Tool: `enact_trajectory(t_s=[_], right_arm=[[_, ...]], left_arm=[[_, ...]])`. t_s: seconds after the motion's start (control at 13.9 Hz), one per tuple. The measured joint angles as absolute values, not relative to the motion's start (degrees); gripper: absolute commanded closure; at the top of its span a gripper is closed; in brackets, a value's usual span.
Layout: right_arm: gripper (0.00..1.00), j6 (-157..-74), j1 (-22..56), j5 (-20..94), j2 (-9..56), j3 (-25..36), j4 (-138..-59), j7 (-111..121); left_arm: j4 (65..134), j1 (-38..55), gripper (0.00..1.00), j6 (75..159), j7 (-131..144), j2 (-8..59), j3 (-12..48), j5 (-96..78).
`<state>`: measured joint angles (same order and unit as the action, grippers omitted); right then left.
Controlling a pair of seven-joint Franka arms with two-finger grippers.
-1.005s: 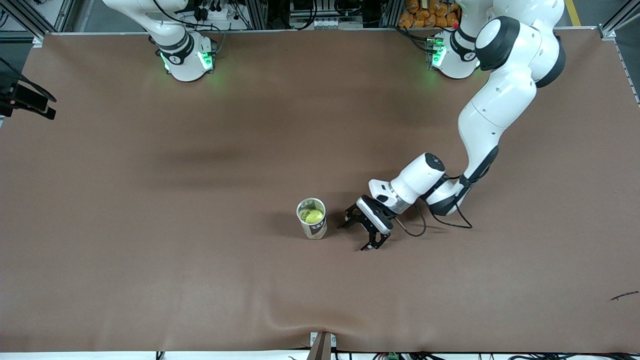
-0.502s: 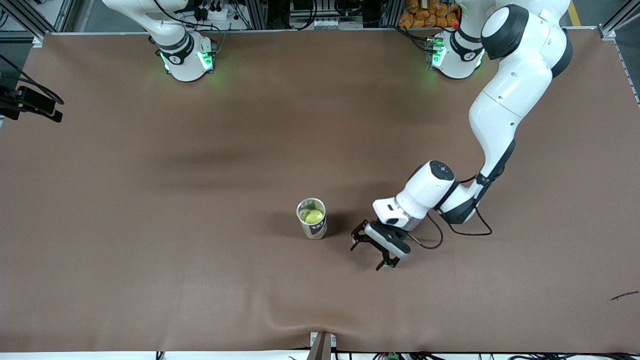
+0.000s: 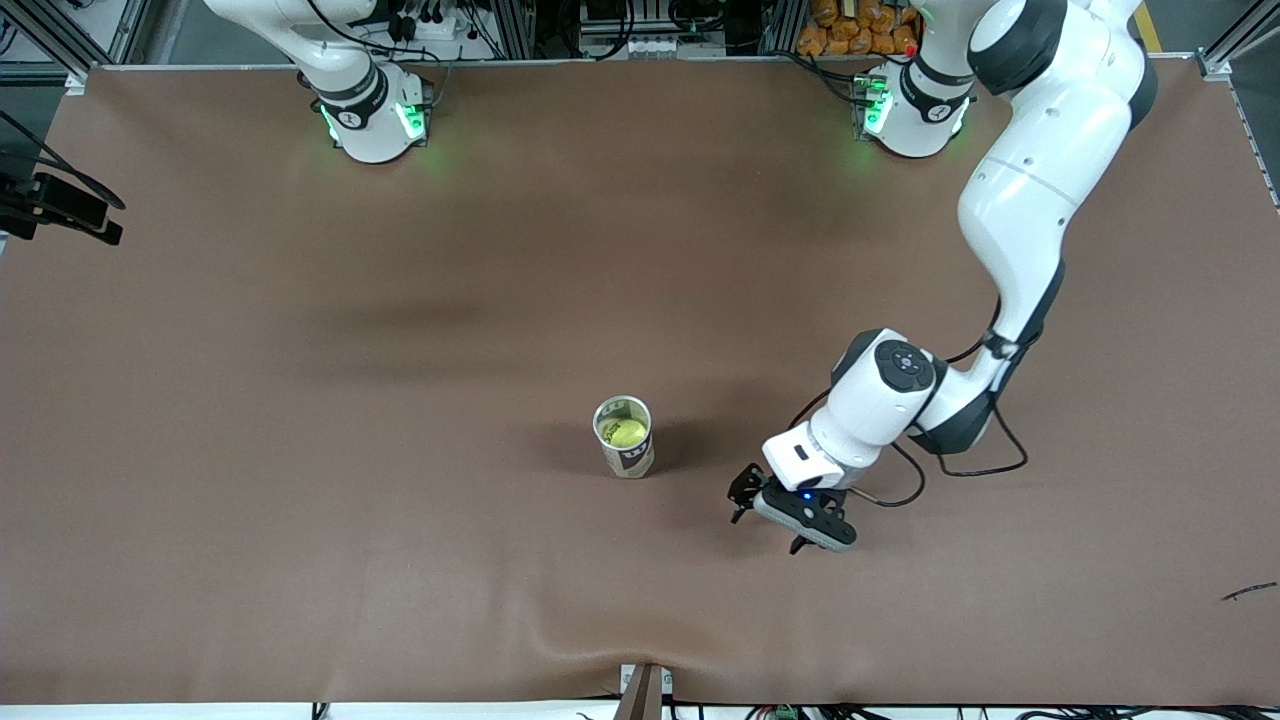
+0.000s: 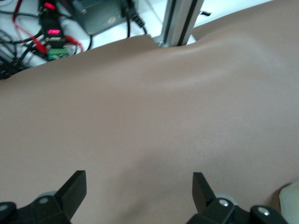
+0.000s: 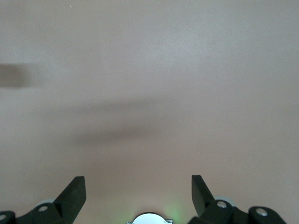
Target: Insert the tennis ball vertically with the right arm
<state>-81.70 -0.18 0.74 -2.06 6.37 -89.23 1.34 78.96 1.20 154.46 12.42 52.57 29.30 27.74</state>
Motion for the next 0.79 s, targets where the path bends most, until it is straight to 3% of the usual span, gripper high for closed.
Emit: enact_trajectory(t_s=[0.36, 0.79], right_arm=[[0.00, -81.7, -0.2, 0.7, -2.1, 6.4, -89.3, 1.3], [0.00, -81.7, -0.2, 0.7, -2.1, 6.4, -89.3, 1.3]], left_arm=[[78.1, -0.6, 0.00, 135.9, 12.4, 42.2, 29.3, 20.2], [78.2, -2.8, 0.00, 122.7, 12.6, 32.9, 29.1, 16.0]])
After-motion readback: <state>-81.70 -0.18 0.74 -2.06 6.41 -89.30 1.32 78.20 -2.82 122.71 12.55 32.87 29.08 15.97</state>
